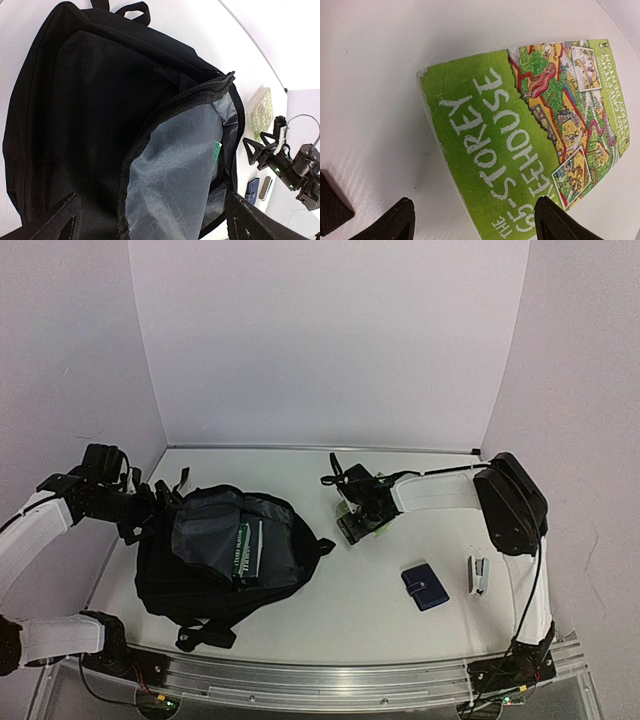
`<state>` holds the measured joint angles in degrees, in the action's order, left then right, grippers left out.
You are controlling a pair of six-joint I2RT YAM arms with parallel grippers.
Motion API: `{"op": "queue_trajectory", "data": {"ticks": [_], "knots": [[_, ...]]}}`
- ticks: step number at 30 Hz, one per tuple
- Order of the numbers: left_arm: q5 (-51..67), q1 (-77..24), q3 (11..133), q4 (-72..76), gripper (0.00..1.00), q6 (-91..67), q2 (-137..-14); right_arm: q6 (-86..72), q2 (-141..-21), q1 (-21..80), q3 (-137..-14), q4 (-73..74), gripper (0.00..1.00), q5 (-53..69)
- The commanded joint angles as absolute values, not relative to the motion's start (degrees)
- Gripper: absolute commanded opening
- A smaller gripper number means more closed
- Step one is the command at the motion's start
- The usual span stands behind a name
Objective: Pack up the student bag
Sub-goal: Pick up the book from the center of the board.
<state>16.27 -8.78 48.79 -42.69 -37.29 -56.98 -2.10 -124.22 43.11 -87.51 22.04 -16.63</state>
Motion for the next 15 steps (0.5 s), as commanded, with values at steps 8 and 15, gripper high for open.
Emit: {"op": "queue_trajectory", "data": {"ticks": [8,15], "knots": [[17.18,-8.48,53.16,-45.24,1.00,-35.21,-55.29,0.30,-129.02,40.27,-92.36,22.75,0.64,-17.15],[20.09,-8.49,54.07,-44.69,1.00,-34.05,-55.57,3.03,-130.78,39.51,-92.75,21.95,0.40,-15.57]]}}
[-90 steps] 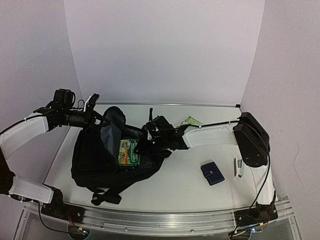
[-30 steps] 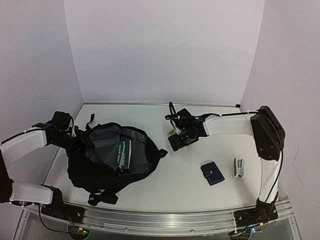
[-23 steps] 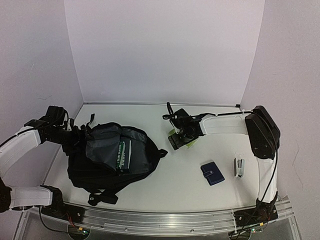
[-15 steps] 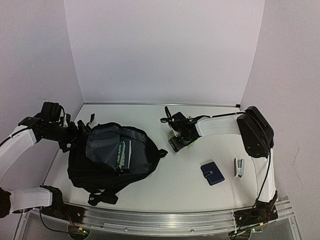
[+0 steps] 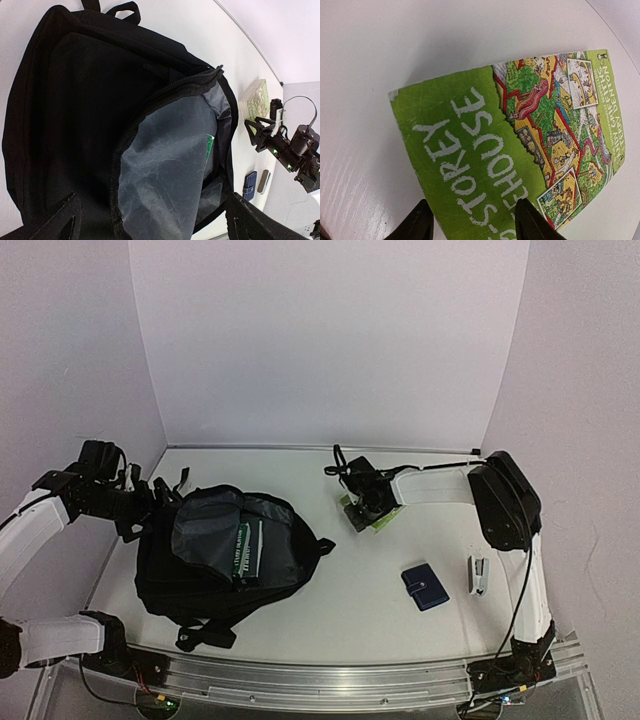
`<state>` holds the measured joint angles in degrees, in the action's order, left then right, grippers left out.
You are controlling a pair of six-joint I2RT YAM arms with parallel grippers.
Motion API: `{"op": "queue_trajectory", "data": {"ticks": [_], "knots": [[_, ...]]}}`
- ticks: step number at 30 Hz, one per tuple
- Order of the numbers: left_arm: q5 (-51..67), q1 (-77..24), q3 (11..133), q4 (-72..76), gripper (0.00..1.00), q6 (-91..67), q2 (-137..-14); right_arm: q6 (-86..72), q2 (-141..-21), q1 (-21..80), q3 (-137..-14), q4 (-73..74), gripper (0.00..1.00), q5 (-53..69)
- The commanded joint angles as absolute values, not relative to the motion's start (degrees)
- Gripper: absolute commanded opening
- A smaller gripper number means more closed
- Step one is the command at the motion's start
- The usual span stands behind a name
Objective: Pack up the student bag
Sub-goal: Pick up the book from the center of the board.
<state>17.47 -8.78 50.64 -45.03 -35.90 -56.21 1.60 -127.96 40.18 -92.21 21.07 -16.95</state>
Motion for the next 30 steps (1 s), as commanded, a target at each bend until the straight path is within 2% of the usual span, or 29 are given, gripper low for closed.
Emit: {"op": "queue_trajectory", "data": {"ticks": [1,4,7,13,20,30], "knots": [[20.83,-8.47,54.37,-44.29,1.00,-33.32,-55.63,3.07,-130.76,39.51,-92.68,21.70,0.32,-15.40],[23.44,-8.47,54.81,-42.30,1.00,-32.24,-55.31,2.61,-130.01,39.50,-91.78,20.36,0.13,-14.17],[26.56,-8.48,54.62,-39.16,1.00,-32.64,-55.02,0.91,-127.96,39.46,-89.97,17.92,0.00,-12.68],[32.64,-9.96,50.59,-27.26,0.99,-38.96,-56.10,-8.09,-120.48,39.51,-82.49,9.03,0.00,-9.44],[23.86,-21.47,51.73,-18.28,0.99,-43.83,-60.40,-19.87,-109.44,39.44,-70.32,-4.67,0.00,-0.56],[23.75,-31.33,52.57,-2.88,0.99,-49.34,-73.12,-30.37,-94.66,39.46,-54.46,-19.11,0.00,3.57]]}}
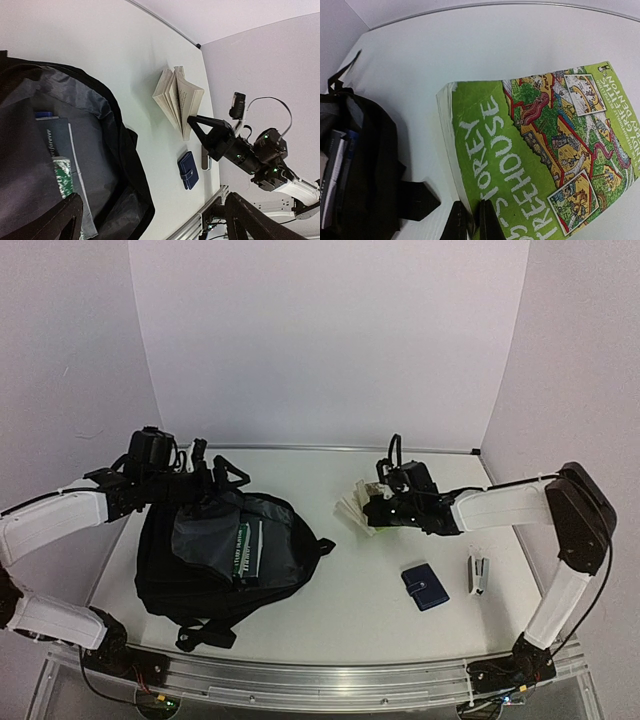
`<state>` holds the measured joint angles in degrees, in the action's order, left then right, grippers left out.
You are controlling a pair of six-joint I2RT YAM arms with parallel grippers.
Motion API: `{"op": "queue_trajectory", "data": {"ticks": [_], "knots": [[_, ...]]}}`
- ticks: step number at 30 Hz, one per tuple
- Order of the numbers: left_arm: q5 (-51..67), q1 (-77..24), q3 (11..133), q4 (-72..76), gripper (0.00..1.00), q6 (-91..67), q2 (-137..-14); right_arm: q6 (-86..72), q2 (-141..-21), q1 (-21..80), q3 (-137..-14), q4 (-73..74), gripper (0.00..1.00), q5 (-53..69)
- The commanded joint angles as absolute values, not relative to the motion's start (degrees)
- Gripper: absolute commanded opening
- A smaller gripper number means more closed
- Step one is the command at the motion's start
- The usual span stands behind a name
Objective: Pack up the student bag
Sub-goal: Pick up the book from the center of the board.
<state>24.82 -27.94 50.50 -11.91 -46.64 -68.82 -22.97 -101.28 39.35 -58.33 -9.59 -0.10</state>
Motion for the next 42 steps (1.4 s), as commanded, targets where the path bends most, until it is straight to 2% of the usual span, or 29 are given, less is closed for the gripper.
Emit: {"op": "queue_trajectory", "data": {"ticks": [1,9,20,42], "knots": [[23.98,-32.34,52.83,-1.57,0.99,-49.81,-74.33,-31.04,-93.78,39.45,-53.66,-19.64,0.00,3.80],[26.07,-40.03,59.30,8.95,0.99,-52.89,-88.56,-38.00,-89.05,39.50,-48.77,-25.69,0.00,8.50],[31.38,-43.01,66.22,18.33,1.00,-56.62,-101.90,-41.48,-88.38,40.85,-46.77,-31.10,0.00,14.44],[32.22,-44.26,71.02,17.12,1.00,-56.81,-108.77,-37.66,-98.08,51.16,-55.83,-27.28,0.00,13.01]]}}
